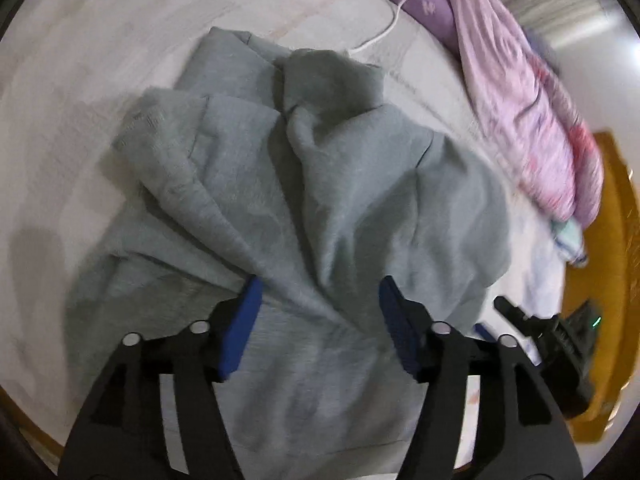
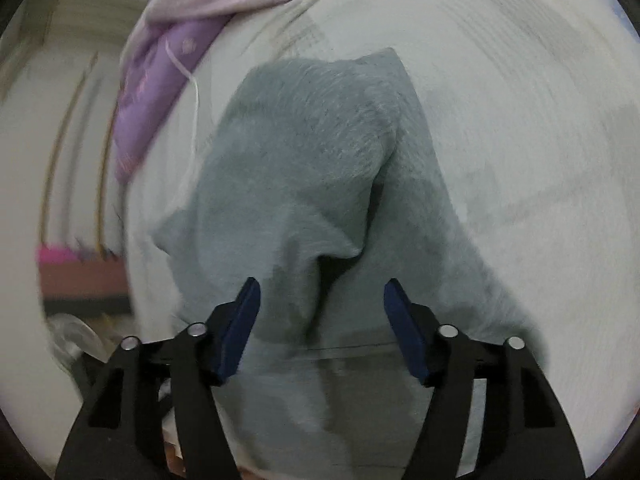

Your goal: Fold large clothes

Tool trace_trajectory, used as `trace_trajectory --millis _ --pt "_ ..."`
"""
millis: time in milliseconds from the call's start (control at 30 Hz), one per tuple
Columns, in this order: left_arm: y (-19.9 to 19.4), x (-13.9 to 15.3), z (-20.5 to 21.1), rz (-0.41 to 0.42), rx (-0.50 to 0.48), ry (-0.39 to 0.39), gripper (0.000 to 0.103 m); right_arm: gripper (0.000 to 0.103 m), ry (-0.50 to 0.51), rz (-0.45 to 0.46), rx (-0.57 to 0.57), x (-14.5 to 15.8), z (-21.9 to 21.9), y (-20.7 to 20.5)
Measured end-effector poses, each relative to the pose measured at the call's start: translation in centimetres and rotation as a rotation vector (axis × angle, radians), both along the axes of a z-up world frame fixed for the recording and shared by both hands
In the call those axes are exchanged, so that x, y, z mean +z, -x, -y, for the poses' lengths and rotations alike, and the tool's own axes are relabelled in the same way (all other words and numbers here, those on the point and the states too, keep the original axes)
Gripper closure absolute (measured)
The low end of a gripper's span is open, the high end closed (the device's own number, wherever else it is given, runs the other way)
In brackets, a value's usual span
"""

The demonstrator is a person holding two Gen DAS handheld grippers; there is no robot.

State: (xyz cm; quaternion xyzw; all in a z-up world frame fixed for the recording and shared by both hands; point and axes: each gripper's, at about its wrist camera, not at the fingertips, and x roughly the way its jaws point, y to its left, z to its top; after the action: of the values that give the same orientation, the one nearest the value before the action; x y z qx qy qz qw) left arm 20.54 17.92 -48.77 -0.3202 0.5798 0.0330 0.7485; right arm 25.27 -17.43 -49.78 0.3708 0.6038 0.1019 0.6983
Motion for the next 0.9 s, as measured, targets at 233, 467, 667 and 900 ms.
trace_trajectory --millis 233,467,667,900 --pt "-4.1 -2.8 2.9 -0.024 0.021 0.034 0.032 0.041 -0.113 -0.100 -0.116 -3.3 -2.3 -1.0" --pt "-6.7 -4.8 3.1 -0.089 -0.025 -0.030 0.095 0.094 -0.103 -0.083 -0.113 -3.2 -3.7 -2.2" --pt "-4.4 1.3 1.7 0.007 -0.089 -0.116 0.098 0.095 -0.055 -0.059 -0.008 0.8 -6.0 0.5" --pt "-0.7 -1.7 0.6 -0.116 -0.133 -0.162 0.099 0.095 0.080 -0.181 0.041 -3.3 -7.7 4.3"
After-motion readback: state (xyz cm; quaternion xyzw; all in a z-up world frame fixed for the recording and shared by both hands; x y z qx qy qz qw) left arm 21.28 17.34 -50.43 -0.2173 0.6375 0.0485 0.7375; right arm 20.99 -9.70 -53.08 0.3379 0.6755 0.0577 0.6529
